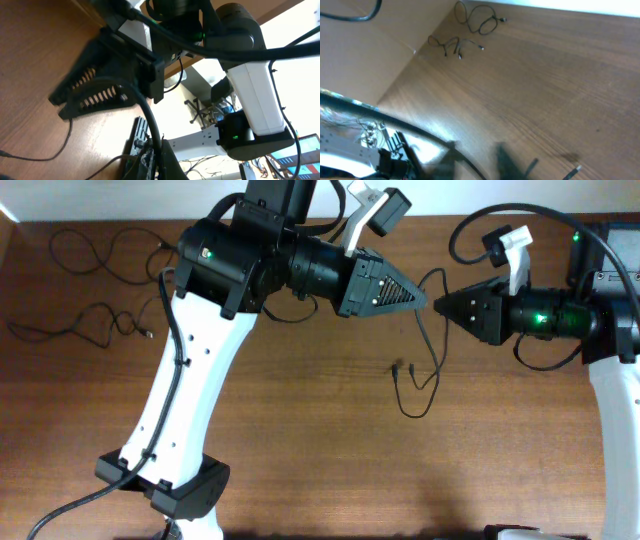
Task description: Untangle cables
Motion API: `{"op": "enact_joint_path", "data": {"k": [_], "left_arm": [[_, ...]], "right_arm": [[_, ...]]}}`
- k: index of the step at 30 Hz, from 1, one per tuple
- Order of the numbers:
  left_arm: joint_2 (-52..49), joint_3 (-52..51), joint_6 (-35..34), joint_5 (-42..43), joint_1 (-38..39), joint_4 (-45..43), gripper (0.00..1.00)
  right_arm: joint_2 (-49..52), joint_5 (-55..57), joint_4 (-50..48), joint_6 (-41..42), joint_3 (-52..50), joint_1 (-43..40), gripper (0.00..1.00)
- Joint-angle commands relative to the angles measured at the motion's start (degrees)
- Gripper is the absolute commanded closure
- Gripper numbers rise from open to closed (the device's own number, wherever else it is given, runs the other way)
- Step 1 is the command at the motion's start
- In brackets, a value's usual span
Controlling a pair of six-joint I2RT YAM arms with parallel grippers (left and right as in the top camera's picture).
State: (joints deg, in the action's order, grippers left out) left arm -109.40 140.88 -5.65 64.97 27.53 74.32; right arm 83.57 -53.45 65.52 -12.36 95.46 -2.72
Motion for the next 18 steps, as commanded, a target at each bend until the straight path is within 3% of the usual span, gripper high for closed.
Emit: {"op": "enact_joint_path", "data": {"k": [1,4,8,9,10,12,16,18], "left_arm": [[0.13,0.0,-0.04,1.18,0.22,-0.11,1.0],[0.13,-0.02,0.33,-2.34,0.22,0.52,0.94],[0.13,-0.02,0.33,-12.61,0.22,2.73,0.81],[0.13,-0.02,0.35,-16.06,0.22,2.95,0.71],[0.13,-0.02,0.35,-19.63,0.22,2.93,0.55],[0.13,-0.02,0.52,-24.13,0.22,2.86,0.38],[0.13,-0.02,2.71,-27.63,0.22,2.67,0.24],[0.11,-0.02,3.1,-28.44,0.22,2.03,0.23]], "right_arm": [[0.22,0.11,-0.7,1.33,0.33,0.46,0.96],[0.15,0.11,-3.52,5.95,0.35,0.46,0.96],[0.13,0.04,-4.0,6.01,0.35,0.46,0.96],[0.13,-0.04,-4.0,5.99,0.35,0.46,0.96],[0.13,-0.11,-4.02,5.99,0.35,0.46,0.96],[0.13,-0.11,-3.98,5.99,0.35,0.46,0.96],[0.13,-0.92,-3.8,5.75,0.35,0.46,0.96],[0.13,-2.19,-3.76,5.11,0.35,0.52,0.96]]}}
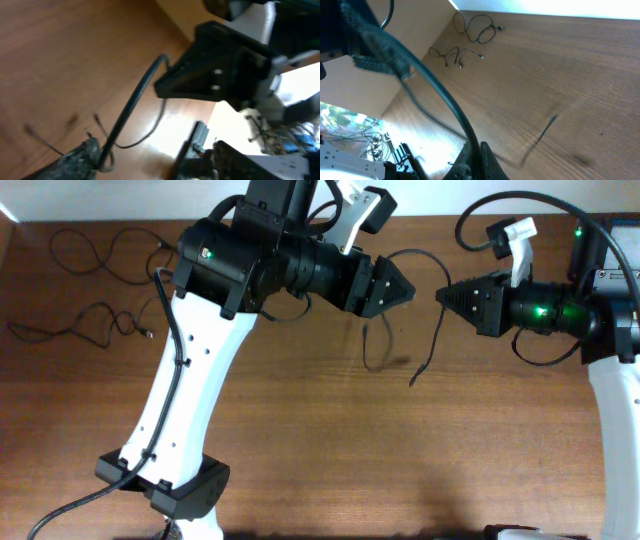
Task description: Untangle cables
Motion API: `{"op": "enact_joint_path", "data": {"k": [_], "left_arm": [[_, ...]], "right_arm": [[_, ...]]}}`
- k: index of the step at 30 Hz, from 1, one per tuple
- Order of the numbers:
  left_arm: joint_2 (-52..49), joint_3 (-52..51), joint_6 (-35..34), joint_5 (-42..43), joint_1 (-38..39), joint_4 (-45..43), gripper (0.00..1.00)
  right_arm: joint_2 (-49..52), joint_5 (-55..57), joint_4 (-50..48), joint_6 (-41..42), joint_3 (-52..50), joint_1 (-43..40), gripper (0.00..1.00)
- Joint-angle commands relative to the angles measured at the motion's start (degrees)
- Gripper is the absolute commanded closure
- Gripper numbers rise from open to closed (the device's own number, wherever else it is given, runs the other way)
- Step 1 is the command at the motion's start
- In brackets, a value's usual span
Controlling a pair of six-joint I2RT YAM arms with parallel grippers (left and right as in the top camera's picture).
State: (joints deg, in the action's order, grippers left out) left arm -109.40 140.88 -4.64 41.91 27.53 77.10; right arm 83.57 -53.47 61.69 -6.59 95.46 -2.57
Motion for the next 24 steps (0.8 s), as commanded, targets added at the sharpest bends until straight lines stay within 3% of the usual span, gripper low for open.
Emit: {"op": "enact_joint_path", "data": {"k": [1,3,8,14,18,24], "left_arm": [[0.11,-0.02,3.85,-5.57,0.22,-1.22,0.21],[0.13,-0.02,7.43,-7.93,0.22,-1.73,0.18],[0.13,-0.02,7.96,-21.64,0.17,-4.17,0.12],[0.13,0.0,8.72,-16.11,0.24,-7.17,0.14],[0.13,0.0,21.44,-10.54,0.22,-5.55,0.11],[0.11,-0.02,29.09,-6.19,0.24,-4.68,0.12]], "right_arm": [[0.13,-2.69,0.02,-0.66,0.35,0.37,0.96],[0.15,-2.89,0.09,-0.68,0.35,0.37,0.96],[0.15,-2.89,1.6,-3.41,0.35,0.37,0.96],[0.15,-2.89,1.95,-3.96,0.35,0.37,0.96],[0.15,-2.99,2.01,-3.91,0.35,0.37,0.96],[0.15,-4.63,1.99,-3.91,0.35,0.37,0.96]]}}
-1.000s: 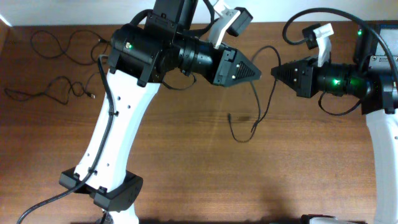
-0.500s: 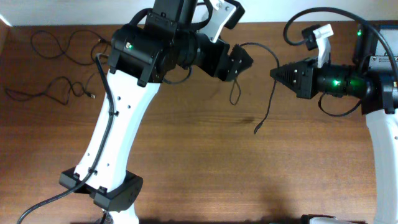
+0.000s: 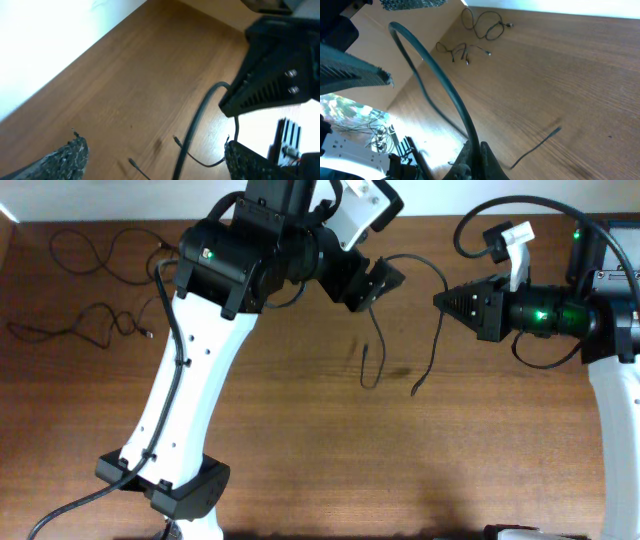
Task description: Untangle cables
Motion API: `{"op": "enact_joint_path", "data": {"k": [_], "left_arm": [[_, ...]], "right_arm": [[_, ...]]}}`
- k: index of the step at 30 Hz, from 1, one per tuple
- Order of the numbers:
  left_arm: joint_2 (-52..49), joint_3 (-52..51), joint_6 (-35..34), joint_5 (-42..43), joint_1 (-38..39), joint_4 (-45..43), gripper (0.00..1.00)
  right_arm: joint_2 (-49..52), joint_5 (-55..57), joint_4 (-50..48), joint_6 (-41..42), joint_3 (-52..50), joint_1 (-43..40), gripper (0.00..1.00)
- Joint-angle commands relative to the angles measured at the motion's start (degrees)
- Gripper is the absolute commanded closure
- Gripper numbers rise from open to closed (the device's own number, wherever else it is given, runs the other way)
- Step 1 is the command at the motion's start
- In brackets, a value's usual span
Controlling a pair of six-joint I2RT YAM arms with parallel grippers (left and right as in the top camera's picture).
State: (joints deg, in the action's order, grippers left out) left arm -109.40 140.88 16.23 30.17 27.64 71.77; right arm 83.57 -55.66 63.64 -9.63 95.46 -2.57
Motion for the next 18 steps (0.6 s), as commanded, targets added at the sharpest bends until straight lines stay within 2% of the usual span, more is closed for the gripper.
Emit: {"op": "enact_joint_path", "data": {"k": [1,7,8,11,15,18], "left_arm": [[0.07,-0.09,8.94,6.43,0.24,0.74,0.13],[-0.74,-0.17,9.18,6.75,2.1,0.66,0.16],[-0.74,-0.17,9.18,6.75,2.51,0.52,0.2],[-0.74,-0.17,9.18,6.51,3.5,-0.57,0.24],[-0.92,-0.17,9.18,4.72,3.61,-0.85,0.37],[-1.7,-0.17,9.16,3.93,3.61,-0.61,0.42]], "right_arm": [[0.15,-2.45,0.04,-0.87,0.35,0.37,0.96],[0.15,-2.45,0.39,-0.87,0.35,0.37,0.96],[0.15,-2.45,0.48,-0.87,0.35,0.37,0.96],[0.15,-2.43,1.07,-0.9,0.35,0.37,0.96],[0.15,-2.45,1.77,-0.9,0.35,0.37,0.96],[0.15,-2.45,2.01,-0.92,0.35,0.37,0.96]]}}
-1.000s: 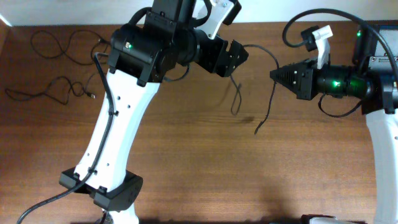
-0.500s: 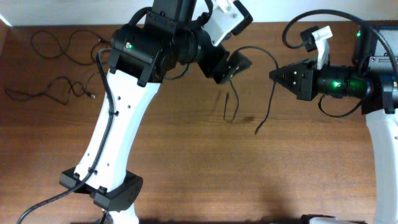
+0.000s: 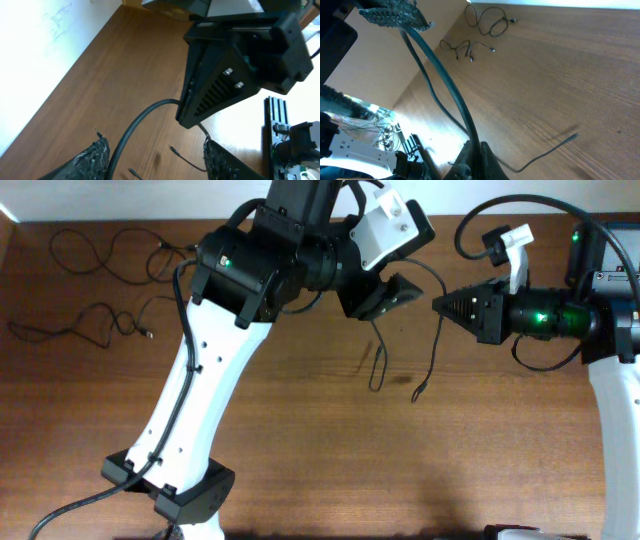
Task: Untangle cables
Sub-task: 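Carry the black cable with the left gripper toward the back-left corner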
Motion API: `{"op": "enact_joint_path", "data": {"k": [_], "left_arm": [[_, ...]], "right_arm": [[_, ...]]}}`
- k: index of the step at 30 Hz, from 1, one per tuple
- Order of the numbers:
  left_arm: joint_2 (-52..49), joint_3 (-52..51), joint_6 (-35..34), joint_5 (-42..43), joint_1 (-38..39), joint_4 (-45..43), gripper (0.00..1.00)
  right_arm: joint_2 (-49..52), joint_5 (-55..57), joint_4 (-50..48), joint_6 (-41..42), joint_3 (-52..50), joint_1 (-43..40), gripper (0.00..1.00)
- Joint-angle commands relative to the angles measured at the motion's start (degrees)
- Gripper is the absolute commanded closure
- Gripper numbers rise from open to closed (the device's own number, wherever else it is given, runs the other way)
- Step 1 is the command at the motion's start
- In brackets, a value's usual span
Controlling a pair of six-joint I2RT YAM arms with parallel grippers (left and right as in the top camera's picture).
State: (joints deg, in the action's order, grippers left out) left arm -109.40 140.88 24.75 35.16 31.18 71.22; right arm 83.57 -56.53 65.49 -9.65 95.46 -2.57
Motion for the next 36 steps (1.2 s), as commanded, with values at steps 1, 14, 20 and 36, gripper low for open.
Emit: {"op": "enact_joint_path", "data": {"k": [1,14,20,36], "left_arm": [[-2.08,-0.17,0.63,-1.07,0.07,0.0,0.42],[-3.41,-0.15,0.63,-1.05,0.07,-0.74,0.57],[-3.39,0.76,0.59,-0.39,0.07,-1.53,0.57],[-2.8,1.03,0.17,0.13,0.02,-1.57,1.0]], "right_arm": [[0.15,-1.57,0.2,-0.9,0.35,0.37,0.96],[0.15,-1.53,0.39,-1.73,0.35,0.37,0.96],[0.15,-1.31,0.74,-2.19,0.35,0.35,0.96],[0.15,0.2,0.96,-2.14,0.35,0.35,0.96]]}}
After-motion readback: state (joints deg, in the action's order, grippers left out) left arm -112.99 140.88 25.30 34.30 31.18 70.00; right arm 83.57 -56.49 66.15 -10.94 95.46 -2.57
